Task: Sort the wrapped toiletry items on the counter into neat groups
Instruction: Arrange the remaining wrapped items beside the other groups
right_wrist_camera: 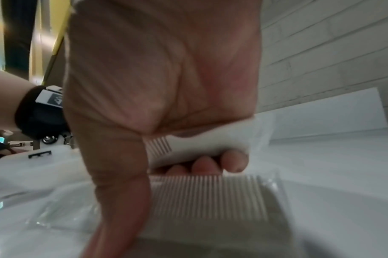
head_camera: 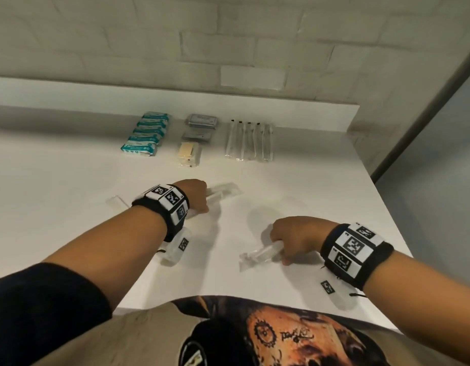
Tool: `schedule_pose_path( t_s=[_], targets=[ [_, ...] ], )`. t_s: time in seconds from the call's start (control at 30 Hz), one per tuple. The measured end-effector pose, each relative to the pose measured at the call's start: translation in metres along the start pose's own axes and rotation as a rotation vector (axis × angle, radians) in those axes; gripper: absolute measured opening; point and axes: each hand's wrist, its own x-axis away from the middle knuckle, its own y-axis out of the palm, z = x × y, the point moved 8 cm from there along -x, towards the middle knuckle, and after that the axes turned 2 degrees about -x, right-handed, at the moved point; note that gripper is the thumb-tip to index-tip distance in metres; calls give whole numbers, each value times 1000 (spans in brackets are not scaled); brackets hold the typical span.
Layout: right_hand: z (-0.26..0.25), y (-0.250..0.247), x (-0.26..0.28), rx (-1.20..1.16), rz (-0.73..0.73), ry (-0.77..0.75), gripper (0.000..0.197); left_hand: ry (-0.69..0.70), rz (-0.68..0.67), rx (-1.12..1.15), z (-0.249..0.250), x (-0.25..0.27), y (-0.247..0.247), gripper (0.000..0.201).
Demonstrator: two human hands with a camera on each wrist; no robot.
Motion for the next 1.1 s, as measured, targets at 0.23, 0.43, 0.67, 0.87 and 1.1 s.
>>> schedule_pose_path(
  t_s=[0.23, 0.43, 0.67, 0.87, 1.1],
  targets=[
    [-14, -19, -26, -188, 165, 36, 24, 86, 143, 247, -43, 20, -11, 16],
    [-60, -47, -63, -233, 298, -19, 11, 26, -77, -120, -135, 47, 1, 58],
    [-101, -64, -100, -182, 174, 0, 15, 84, -2, -88, -154, 44, 20, 45],
    [-87, -70, -106, -546, 136, 123, 17, 96, -3, -56, -143, 30, 22, 32],
    [-55, -104, -73, -1136, 435, -59, 35, 382, 116, 101, -50, 12, -18, 21]
  ],
)
